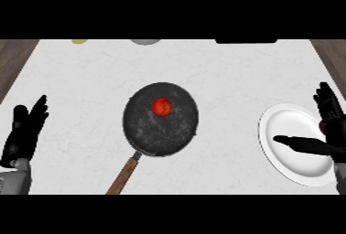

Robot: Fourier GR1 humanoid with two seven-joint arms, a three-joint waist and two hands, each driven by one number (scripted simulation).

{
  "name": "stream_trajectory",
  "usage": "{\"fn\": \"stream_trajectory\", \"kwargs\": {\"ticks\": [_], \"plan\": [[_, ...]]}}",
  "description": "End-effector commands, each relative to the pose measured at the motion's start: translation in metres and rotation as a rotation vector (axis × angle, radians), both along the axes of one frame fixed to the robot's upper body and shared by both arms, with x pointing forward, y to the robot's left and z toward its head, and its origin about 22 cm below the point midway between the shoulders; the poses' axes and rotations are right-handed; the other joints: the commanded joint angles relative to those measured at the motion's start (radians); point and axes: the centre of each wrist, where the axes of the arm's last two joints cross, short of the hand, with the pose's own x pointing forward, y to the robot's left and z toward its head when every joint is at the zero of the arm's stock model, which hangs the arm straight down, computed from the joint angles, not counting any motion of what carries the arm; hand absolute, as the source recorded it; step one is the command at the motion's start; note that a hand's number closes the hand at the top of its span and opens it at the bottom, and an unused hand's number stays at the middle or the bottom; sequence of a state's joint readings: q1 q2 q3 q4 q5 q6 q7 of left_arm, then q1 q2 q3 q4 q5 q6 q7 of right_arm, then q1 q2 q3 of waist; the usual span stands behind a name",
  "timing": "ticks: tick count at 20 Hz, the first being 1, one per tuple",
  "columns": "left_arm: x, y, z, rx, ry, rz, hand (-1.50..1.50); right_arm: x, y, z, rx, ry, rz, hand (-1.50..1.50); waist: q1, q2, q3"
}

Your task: Pick the tomato from the plate and place it in the pan

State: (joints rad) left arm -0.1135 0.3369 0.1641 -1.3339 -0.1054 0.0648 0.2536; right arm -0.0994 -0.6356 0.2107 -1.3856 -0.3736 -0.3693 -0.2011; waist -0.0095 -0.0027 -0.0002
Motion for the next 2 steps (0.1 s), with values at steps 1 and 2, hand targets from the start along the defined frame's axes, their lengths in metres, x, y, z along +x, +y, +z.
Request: {"fn": "stream_trajectory", "kwargs": {"ticks": [1,2], "plan": [[-0.001,0.010,0.005,0.015,-0.005,-0.009,0.00,-0.016,-0.031,0.024,-0.014,-0.014,-0.004,-1.50,0.003,0.001,0.000],[-0.018,0.004,-0.012,0.005,0.006,-0.011,0.00,-0.026,-0.039,0.011,-0.021,-0.011,-0.016,-1.50,0.005,0.001,0.000]]}}
